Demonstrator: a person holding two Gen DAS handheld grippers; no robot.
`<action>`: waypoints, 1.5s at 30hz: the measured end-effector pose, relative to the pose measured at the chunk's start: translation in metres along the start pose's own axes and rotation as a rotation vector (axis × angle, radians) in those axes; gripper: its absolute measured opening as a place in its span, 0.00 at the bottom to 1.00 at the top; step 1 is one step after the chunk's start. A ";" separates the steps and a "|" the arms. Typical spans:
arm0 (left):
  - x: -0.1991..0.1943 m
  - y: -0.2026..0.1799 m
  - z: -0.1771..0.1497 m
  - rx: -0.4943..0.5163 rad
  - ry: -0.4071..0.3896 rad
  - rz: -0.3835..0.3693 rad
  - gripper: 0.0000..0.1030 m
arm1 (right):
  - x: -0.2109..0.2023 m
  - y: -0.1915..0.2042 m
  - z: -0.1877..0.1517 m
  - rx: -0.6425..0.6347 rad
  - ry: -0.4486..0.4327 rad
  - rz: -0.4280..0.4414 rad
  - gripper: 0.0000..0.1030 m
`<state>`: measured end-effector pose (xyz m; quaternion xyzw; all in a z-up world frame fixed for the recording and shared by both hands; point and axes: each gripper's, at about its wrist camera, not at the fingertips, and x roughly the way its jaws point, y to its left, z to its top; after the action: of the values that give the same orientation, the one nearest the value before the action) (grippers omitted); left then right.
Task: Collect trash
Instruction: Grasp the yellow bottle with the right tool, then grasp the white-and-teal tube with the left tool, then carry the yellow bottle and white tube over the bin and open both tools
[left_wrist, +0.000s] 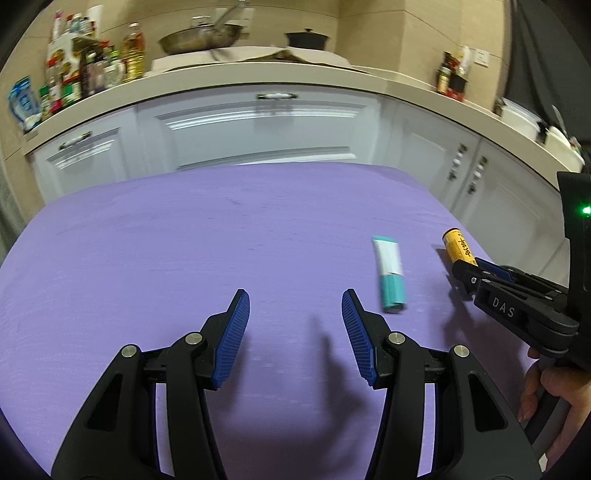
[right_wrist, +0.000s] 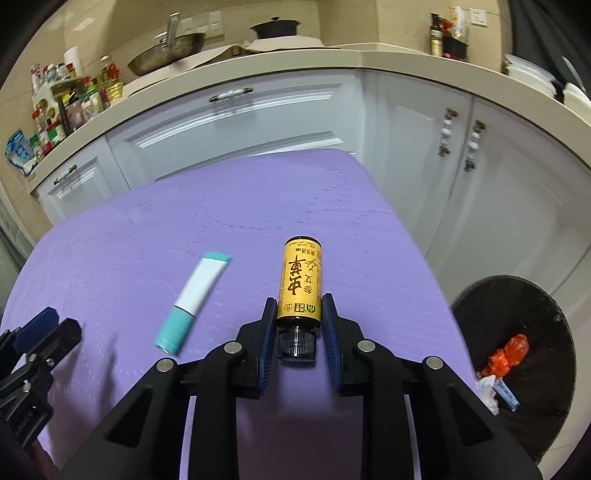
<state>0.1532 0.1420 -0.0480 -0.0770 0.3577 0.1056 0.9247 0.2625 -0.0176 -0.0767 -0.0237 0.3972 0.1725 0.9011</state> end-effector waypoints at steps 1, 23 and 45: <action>0.001 -0.006 0.000 0.008 0.002 -0.007 0.49 | -0.003 -0.006 -0.002 0.004 -0.003 -0.005 0.24; 0.061 -0.076 0.008 0.108 0.126 -0.060 0.10 | -0.019 -0.049 -0.019 0.069 -0.016 0.027 0.24; 0.000 -0.050 0.000 0.082 0.018 -0.035 0.06 | -0.055 -0.038 -0.029 0.042 -0.074 0.033 0.24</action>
<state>0.1656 0.0939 -0.0446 -0.0461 0.3686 0.0740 0.9255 0.2201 -0.0743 -0.0605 0.0082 0.3674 0.1798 0.9125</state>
